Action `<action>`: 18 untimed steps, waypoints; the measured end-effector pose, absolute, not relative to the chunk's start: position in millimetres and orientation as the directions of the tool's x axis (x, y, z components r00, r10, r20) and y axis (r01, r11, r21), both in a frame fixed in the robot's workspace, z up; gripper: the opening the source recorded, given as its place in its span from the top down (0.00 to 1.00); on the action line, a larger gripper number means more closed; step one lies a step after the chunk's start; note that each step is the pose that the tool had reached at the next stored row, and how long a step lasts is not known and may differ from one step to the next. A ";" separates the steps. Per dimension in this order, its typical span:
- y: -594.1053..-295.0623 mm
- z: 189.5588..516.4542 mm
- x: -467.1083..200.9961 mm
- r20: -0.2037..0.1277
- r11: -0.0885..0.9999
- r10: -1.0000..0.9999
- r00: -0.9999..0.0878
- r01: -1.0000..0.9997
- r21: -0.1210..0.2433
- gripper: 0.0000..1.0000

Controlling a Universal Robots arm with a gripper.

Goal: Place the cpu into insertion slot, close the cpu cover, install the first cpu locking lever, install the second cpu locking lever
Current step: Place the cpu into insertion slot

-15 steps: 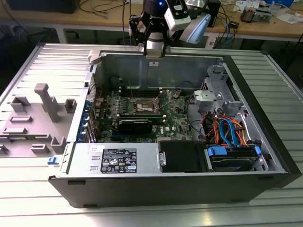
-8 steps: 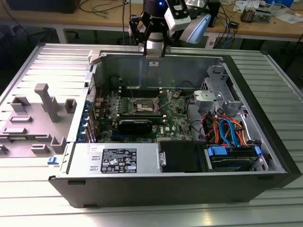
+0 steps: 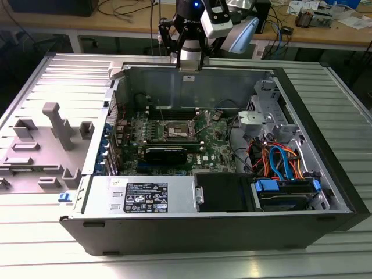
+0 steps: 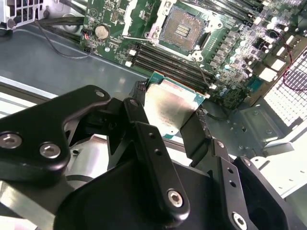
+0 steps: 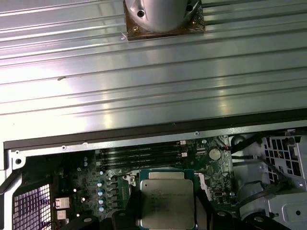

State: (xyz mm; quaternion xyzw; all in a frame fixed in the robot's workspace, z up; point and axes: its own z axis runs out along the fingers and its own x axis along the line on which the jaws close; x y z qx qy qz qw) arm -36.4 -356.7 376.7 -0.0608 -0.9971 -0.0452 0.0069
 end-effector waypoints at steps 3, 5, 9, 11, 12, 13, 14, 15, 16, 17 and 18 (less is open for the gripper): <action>-356.7 376.7 -36.7 0.019 0.986 0.140 -0.990 0.141 0.089 0.46; -356.7 376.7 -36.7 0.019 0.984 0.150 -0.988 0.152 0.089 0.46; -356.7 376.6 -36.8 0.019 0.981 0.174 -0.985 0.175 0.089 0.46; -356.7 376.5 -36.8 0.019 0.979 0.185 -0.983 0.186 0.089 0.46; -356.7 376.5 -36.7 0.019 0.977 0.191 -0.981 0.192 0.089 0.46; -356.7 376.5 -36.8 0.019 0.976 0.196 -0.980 0.197 0.089 0.46; -356.7 376.5 -36.8 0.019 0.975 0.200 -0.980 0.201 0.089 0.46; -356.7 376.5 -36.9 0.019 0.975 0.203 -0.979 0.204 0.089 0.46; -356.7 376.5 -37.0 0.019 0.974 0.205 -0.979 0.206 0.089 0.46; -356.7 376.5 -37.0 0.019 0.974 0.208 -0.978 0.209 0.089 0.46; -356.7 376.5 -37.1 0.019 0.973 0.210 -0.977 0.211 0.089 0.46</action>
